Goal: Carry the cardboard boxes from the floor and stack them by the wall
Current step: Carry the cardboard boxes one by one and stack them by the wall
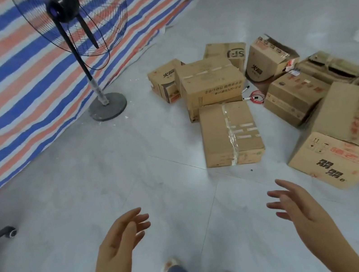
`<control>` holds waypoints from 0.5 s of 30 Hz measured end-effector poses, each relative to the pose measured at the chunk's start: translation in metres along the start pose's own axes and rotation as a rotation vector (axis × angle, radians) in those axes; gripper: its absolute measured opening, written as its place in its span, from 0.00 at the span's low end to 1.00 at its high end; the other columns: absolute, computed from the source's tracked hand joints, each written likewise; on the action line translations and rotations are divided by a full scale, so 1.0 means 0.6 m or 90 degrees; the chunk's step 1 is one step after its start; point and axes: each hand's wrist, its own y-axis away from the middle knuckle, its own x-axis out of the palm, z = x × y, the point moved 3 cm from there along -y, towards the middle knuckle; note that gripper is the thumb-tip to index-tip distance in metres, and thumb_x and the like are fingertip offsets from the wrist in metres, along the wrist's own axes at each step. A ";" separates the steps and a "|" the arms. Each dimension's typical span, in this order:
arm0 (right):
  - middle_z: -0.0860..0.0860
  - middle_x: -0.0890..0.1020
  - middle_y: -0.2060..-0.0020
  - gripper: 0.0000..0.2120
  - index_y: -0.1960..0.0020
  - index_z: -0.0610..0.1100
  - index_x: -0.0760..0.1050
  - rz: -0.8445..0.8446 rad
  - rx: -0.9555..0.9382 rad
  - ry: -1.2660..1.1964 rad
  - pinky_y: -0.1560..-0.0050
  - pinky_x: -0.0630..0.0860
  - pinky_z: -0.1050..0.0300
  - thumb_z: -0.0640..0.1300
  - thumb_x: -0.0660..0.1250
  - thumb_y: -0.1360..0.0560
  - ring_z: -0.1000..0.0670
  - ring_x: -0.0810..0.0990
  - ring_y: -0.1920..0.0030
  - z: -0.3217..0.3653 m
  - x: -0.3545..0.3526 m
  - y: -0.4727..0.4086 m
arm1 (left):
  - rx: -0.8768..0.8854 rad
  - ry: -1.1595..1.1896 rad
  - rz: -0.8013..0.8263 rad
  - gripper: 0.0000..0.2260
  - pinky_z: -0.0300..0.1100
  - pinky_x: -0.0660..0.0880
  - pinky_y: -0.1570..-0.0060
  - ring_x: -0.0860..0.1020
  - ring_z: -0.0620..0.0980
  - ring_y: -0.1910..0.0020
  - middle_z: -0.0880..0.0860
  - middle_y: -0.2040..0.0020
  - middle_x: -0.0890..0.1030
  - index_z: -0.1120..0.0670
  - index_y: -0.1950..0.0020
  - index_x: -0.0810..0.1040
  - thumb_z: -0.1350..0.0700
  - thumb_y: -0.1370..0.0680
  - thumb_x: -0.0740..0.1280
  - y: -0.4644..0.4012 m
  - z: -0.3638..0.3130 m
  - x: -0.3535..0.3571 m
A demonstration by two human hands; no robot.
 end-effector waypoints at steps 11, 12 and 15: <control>0.54 0.80 0.46 0.12 0.38 0.54 0.69 -0.089 0.091 -0.029 0.46 0.77 0.52 0.44 0.57 0.20 0.54 0.82 0.50 0.021 0.087 -0.264 | -0.020 -0.089 0.073 0.12 0.45 0.77 0.47 0.82 0.47 0.51 0.47 0.51 0.84 0.48 0.46 0.80 0.58 0.19 0.58 -0.375 -0.025 0.086; 0.54 0.80 0.46 0.12 0.38 0.53 0.69 -0.117 0.100 -0.045 0.46 0.77 0.52 0.44 0.57 0.20 0.53 0.81 0.49 0.026 0.094 -0.292 | -0.013 -0.101 0.097 0.11 0.43 0.77 0.49 0.82 0.45 0.51 0.46 0.51 0.84 0.48 0.46 0.79 0.58 0.19 0.58 -0.422 -0.038 0.092; 0.50 0.80 0.45 0.12 0.37 0.51 0.69 -0.186 0.120 -0.083 0.45 0.77 0.48 0.44 0.57 0.20 0.50 0.81 0.48 0.054 0.115 -0.372 | 0.016 -0.117 0.146 0.12 0.34 0.79 0.52 0.82 0.44 0.52 0.46 0.50 0.84 0.48 0.45 0.79 0.58 0.19 0.58 -0.560 -0.083 0.104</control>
